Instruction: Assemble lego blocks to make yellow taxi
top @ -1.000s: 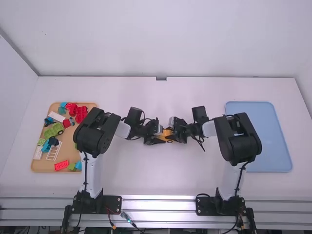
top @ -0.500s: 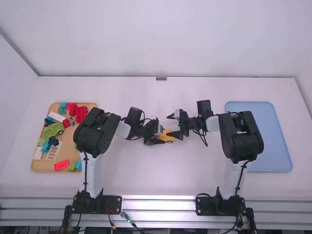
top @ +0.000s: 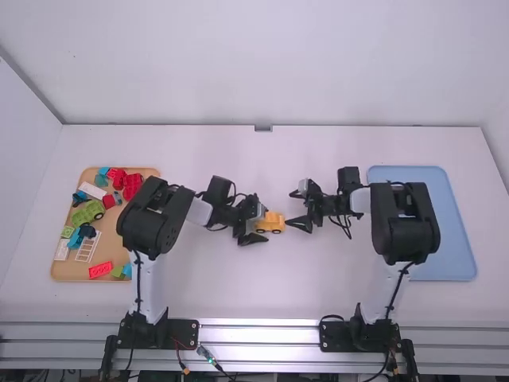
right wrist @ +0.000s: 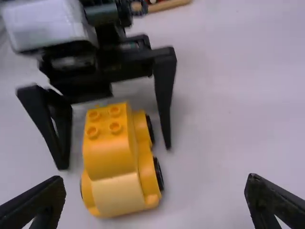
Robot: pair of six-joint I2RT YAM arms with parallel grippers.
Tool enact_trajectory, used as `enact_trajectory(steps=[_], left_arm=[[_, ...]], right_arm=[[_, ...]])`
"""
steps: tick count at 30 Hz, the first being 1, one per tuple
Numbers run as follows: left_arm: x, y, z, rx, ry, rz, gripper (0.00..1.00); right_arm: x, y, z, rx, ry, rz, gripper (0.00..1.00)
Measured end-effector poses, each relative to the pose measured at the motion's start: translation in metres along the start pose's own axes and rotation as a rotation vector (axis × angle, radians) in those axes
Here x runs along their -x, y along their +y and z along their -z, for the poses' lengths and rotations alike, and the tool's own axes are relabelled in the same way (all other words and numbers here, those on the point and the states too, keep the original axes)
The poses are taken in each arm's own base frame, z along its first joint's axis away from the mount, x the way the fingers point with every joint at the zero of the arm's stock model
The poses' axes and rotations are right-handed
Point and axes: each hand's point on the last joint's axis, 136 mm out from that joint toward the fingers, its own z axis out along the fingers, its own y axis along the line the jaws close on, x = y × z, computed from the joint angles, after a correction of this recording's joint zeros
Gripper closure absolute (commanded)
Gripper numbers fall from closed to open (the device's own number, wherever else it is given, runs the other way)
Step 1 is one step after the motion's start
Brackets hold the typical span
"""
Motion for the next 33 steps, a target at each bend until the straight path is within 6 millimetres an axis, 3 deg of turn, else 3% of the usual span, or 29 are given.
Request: enact_trajectory(steps=[5, 9, 15, 16, 17, 19, 25, 27, 28, 31, 33], left_arm=[[0.003, -0.001, 0.033, 0.023, 0.064, 0.085, 0.01], [0.012, 0.005, 0.062, 0.070, 0.092, 0.120, 0.01], [0.040, 0.037, 0.125, 0.215, 0.084, 0.207, 0.01], [0.040, 0.037, 0.125, 0.215, 0.084, 0.207, 0.01], [0.046, 0.048, 0.142, 0.265, 0.068, 0.276, 0.01], [0.047, 0.056, 0.154, 0.301, 0.059, 0.352, 0.01], [0.034, 0.073, 0.183, 0.415, 0.068, 0.629, 0.01], [0.030, 0.073, 0.185, 0.429, 0.076, 0.675, 0.01], [0.029, 0.073, 0.185, 0.433, 0.077, 0.688, 0.01], [0.029, 0.073, 0.185, 0.438, 0.080, 0.705, 0.01], [0.029, 0.073, 0.184, 0.439, 0.081, 0.711, 0.01]], right_arm=[[-0.018, 0.009, -0.015, -0.005, 0.090, 0.041, 0.01], [-0.019, 0.014, -0.031, -0.006, 0.123, 0.081, 0.01], [-0.013, 0.017, -0.060, -0.015, 0.176, 0.139, 0.01], [-0.013, 0.017, -0.060, -0.015, 0.176, 0.139, 0.01], [-0.015, 0.019, -0.066, -0.020, 0.207, 0.129, 0.01], [-0.018, 0.023, -0.071, -0.019, 0.234, 0.121, 0.00], [-0.019, 0.027, -0.084, -0.025, 0.282, 0.125, 0.31], [-0.019, 0.025, -0.083, -0.035, 0.285, 0.117, 0.46], [-0.018, 0.023, -0.083, -0.041, 0.285, 0.114, 0.58], [-0.017, 0.021, -0.082, -0.047, 0.281, 0.108, 0.70], [-0.017, 0.020, -0.081, -0.051, 0.279, 0.107, 0.71]])
